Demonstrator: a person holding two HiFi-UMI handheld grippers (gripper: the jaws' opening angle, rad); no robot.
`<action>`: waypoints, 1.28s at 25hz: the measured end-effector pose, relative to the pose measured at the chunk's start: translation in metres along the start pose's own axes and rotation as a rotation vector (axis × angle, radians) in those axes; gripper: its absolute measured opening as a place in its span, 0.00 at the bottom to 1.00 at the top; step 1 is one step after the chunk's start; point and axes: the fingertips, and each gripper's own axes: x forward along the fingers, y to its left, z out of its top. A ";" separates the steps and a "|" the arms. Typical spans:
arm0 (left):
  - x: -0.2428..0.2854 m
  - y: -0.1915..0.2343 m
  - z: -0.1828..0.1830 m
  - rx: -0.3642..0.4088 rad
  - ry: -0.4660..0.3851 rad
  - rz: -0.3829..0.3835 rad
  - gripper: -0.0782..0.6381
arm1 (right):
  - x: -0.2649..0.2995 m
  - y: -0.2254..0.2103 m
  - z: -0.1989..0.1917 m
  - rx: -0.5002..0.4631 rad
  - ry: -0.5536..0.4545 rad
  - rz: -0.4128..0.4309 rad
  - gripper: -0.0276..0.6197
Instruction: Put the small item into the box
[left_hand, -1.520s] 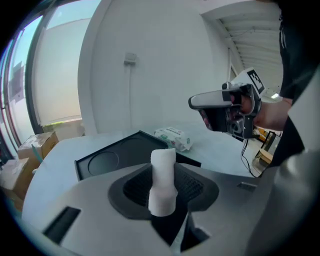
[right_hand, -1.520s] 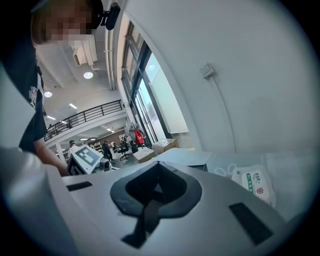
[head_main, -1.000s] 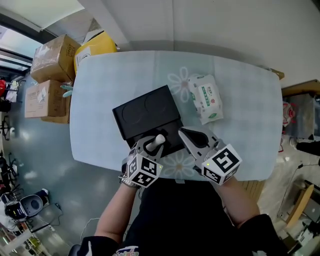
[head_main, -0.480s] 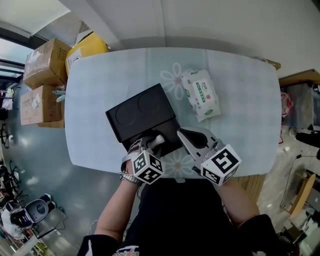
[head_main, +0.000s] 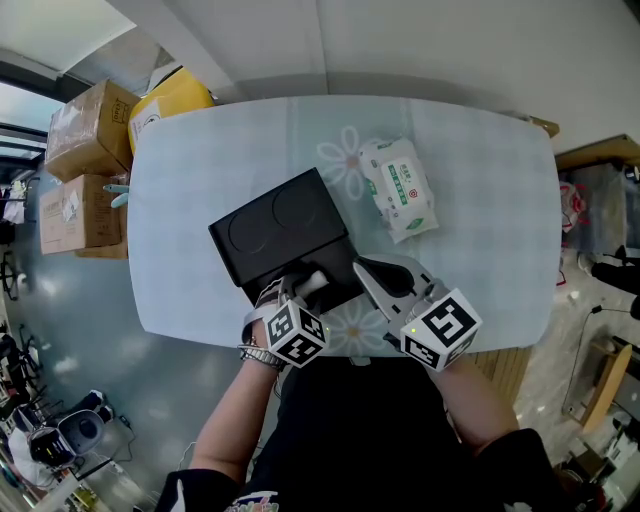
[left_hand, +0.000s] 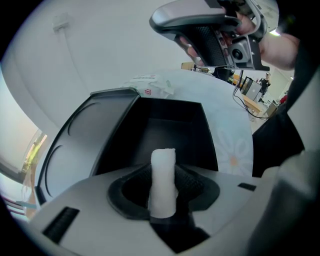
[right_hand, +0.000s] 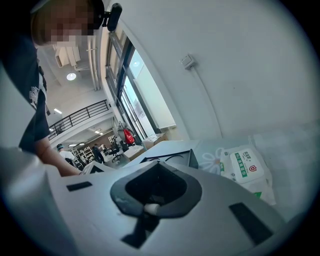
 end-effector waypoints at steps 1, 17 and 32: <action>0.000 0.000 0.000 0.001 0.002 -0.002 0.31 | -0.001 0.000 0.000 -0.001 -0.001 0.001 0.06; -0.039 0.003 0.023 -0.187 -0.131 0.063 0.36 | -0.029 0.015 0.017 -0.077 -0.036 0.049 0.06; -0.197 -0.021 0.093 -0.530 -0.781 0.231 0.30 | -0.086 0.049 0.041 -0.219 -0.073 0.178 0.06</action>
